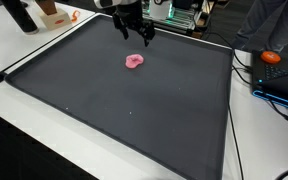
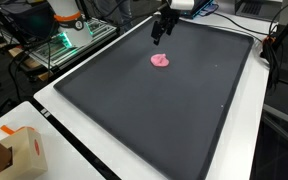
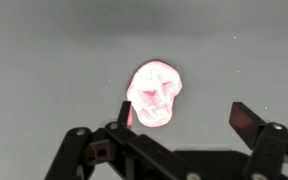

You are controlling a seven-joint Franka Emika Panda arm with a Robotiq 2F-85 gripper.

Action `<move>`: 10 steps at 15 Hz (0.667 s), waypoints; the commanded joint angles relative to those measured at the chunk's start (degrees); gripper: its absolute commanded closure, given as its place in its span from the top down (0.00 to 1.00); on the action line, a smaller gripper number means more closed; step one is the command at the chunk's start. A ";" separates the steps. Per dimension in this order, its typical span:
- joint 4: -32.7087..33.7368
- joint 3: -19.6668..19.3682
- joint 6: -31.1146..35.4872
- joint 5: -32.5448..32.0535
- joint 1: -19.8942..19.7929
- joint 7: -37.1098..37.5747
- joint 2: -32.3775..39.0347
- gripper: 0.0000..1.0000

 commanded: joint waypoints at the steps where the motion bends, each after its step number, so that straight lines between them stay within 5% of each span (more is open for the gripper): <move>1: -1.28 0.63 3.06 -5.28 0.44 -6.64 1.55 1.00; 10: -2.52 1.47 13.78 -15.16 -0.15 -21.89 5.96 1.00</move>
